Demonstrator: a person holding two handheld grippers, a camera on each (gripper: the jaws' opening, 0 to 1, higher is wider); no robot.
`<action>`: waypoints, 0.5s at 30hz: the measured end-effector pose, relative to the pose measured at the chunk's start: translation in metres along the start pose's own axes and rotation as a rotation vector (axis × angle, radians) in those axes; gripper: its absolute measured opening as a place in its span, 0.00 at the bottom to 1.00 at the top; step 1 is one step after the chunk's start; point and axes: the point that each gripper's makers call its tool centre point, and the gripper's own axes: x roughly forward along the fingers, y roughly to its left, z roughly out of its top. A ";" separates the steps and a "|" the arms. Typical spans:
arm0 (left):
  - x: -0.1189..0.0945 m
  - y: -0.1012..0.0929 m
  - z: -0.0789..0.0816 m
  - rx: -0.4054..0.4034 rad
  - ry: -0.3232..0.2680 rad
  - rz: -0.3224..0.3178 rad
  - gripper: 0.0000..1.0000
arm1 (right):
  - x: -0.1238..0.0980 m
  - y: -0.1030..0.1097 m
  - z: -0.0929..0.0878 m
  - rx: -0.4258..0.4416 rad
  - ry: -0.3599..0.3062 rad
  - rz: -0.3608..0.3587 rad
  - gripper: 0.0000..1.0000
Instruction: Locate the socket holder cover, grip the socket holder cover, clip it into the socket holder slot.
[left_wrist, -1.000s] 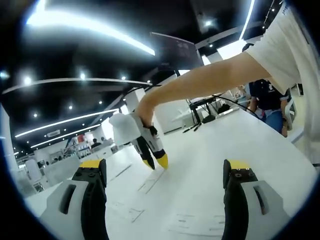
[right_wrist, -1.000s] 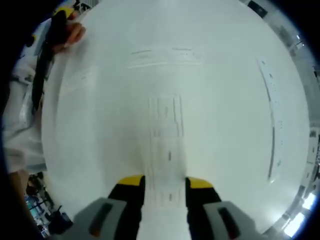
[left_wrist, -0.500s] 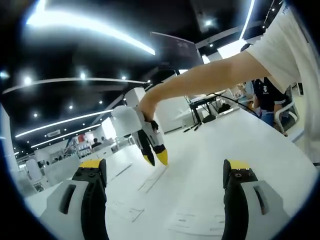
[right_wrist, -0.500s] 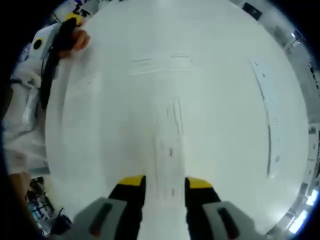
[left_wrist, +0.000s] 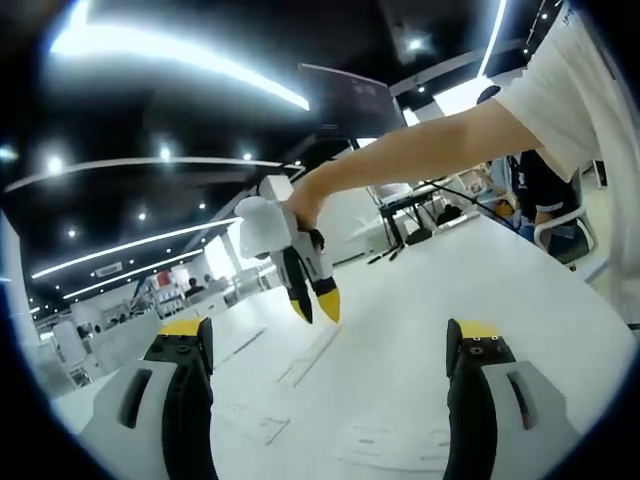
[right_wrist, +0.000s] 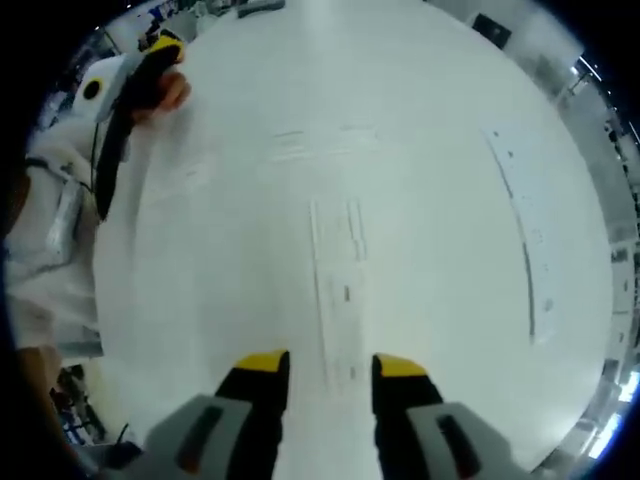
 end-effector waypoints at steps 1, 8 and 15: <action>0.000 0.000 0.000 0.000 0.000 0.000 0.95 | 0.000 0.000 -0.001 0.002 -0.004 -0.001 0.34; 0.000 0.001 0.000 0.003 0.004 0.002 0.95 | -0.004 0.002 -0.003 0.012 -0.036 -0.016 0.34; -0.001 0.001 -0.001 0.008 0.009 0.004 0.95 | -0.013 0.001 0.009 0.000 -0.148 -0.053 0.35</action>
